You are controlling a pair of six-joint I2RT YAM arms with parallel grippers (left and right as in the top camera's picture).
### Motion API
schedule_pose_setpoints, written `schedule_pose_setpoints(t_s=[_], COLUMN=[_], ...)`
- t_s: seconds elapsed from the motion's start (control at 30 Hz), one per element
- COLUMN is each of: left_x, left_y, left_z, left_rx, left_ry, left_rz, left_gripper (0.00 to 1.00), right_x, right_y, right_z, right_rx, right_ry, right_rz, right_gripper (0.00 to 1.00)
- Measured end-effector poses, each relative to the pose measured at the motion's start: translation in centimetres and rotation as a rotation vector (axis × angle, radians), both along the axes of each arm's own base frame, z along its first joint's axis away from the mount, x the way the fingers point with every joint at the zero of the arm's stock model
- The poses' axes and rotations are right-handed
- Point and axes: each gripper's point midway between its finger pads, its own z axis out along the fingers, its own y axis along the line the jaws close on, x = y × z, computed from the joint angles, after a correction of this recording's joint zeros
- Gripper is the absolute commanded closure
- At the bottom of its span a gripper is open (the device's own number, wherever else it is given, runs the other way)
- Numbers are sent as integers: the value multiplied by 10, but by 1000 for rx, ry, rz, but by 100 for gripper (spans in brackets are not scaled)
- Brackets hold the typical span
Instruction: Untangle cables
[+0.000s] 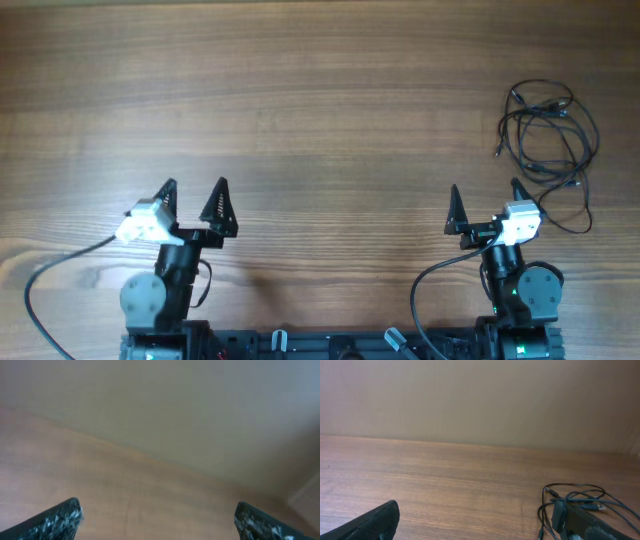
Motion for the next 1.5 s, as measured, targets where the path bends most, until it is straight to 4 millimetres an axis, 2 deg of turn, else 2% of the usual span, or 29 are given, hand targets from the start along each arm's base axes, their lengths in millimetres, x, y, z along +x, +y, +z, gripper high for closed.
schedule_pose_setpoints(t_s=[0.13,0.27,0.3,0.43,0.47,1.5], left_x=[-5,-5,-3,0,0,0], left_y=[5,5,5,5,5,5], left_z=[13,7,-1,-56,-59,-59], left_rx=[43,167,190,236,241,246], left_ry=[-152,-162,-131,79,90,88], left_rz=[25,43,43,21,20,20], left_gripper=[0,0,0,0,0,0], right_x=[0,0,0,0,0,0], right_y=[0,0,0,0,0,0], right_z=[0,0,0,0,0,0], right_rx=[0,0,0,0,0,0], right_ry=[0,0,0,0,0,0], right_rz=[0,0,0,0,0,0], right_gripper=[0,0,0,0,0,0])
